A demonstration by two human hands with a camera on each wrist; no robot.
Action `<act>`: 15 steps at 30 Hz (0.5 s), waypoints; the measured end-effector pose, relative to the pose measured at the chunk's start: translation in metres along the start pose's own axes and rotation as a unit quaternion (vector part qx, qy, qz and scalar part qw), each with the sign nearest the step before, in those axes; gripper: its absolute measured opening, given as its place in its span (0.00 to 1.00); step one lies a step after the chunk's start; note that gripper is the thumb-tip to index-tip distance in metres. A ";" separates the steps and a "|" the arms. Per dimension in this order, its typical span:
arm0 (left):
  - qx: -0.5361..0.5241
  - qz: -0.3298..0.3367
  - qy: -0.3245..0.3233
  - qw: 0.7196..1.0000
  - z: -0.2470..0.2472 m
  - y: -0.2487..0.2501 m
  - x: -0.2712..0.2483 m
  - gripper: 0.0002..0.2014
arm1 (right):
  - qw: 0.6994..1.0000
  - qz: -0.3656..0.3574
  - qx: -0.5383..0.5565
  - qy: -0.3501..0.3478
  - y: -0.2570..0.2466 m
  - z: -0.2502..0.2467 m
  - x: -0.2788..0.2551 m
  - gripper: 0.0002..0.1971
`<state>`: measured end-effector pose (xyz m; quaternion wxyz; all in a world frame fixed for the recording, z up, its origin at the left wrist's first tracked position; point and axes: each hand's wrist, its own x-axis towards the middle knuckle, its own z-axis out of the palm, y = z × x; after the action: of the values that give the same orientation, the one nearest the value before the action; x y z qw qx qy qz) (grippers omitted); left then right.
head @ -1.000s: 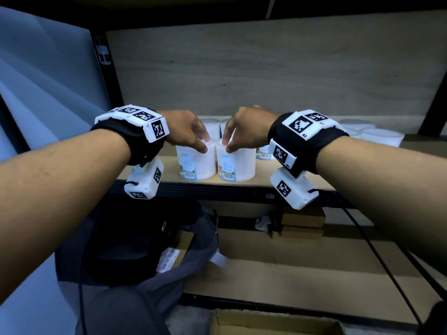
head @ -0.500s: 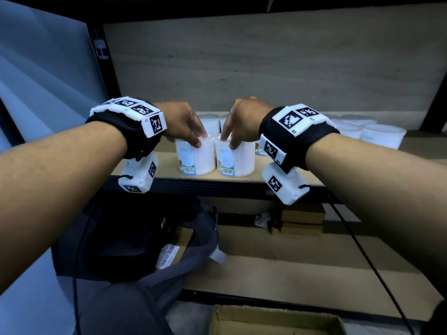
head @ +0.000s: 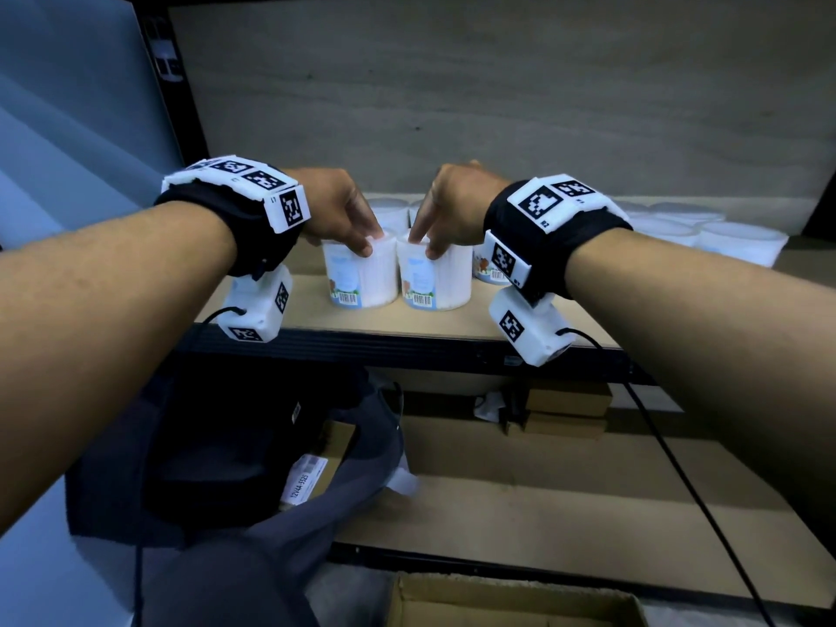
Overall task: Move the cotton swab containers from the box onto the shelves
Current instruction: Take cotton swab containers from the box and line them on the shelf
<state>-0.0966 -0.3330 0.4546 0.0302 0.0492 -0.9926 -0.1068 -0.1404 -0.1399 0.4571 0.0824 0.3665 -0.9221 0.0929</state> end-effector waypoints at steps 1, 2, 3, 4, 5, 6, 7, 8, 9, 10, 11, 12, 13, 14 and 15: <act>-0.003 0.000 0.002 1.000 0.000 -0.002 0.002 0.16 | 1.000 0.000 0.002 -0.005 0.001 0.000 0.003 0.17; -0.004 0.000 0.003 1.000 0.001 -0.004 0.006 0.16 | 1.000 0.002 0.003 -0.010 0.002 0.001 0.006 0.18; -0.004 0.001 0.004 1.000 0.001 -0.005 0.008 0.16 | 1.000 0.003 0.006 -0.013 0.004 0.001 0.009 0.18; -0.003 0.002 0.004 1.000 0.001 -0.006 0.011 0.17 | 1.000 0.003 0.009 -0.015 0.005 0.002 0.012 0.18; -0.002 0.003 0.005 1.000 0.001 -0.007 0.014 0.17 | 1.000 0.003 0.012 -0.016 0.006 0.003 0.015 0.18; -0.001 0.004 0.006 1.000 0.002 -0.008 0.017 0.17 | 1.000 0.001 0.014 -0.016 0.008 0.004 0.018 0.18; 0.000 0.003 0.008 1.000 0.002 -0.009 0.019 0.17 | 1.000 -0.001 0.015 -0.016 0.009 0.005 0.022 0.18; 0.001 0.003 0.009 1.000 0.002 -0.010 0.022 0.17 | 1.000 -0.001 0.015 -0.014 0.010 0.006 0.024 0.18; -0.001 0.001 0.011 1.000 0.002 -0.010 0.024 0.17 | 1.000 -0.001 0.016 -0.012 0.011 0.006 0.026 0.18; -0.003 -0.002 0.011 1.000 0.003 -0.012 0.026 0.16 | 1.000 0.000 0.016 -0.013 0.012 0.008 0.029 0.18; -0.004 -0.003 0.014 1.000 0.003 -0.012 0.028 0.16 | 1.000 -0.001 0.013 -0.013 0.013 0.008 0.031 0.17; -0.004 -0.005 0.016 1.000 0.003 -0.013 0.030 0.16 | 1.000 -0.001 0.009 -0.016 0.014 0.009 0.034 0.17; -0.005 -0.006 0.017 1.000 0.003 -0.013 0.031 0.16 | 1.000 0.000 0.011 -0.017 0.015 0.010 0.036 0.17; -0.007 -0.006 0.018 1.000 0.004 -0.014 0.033 0.16 | 1.000 0.001 0.020 -0.017 0.016 0.011 0.038 0.17; -0.008 -0.005 0.018 1.000 0.004 -0.014 0.035 0.16 | 1.000 0.000 0.026 -0.017 0.017 0.012 0.040 0.17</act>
<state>-0.1301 -0.3495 0.4495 0.0483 0.0558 -0.9908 -0.1135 -0.1818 -0.1574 0.4529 0.0569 0.3703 -0.9206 0.1100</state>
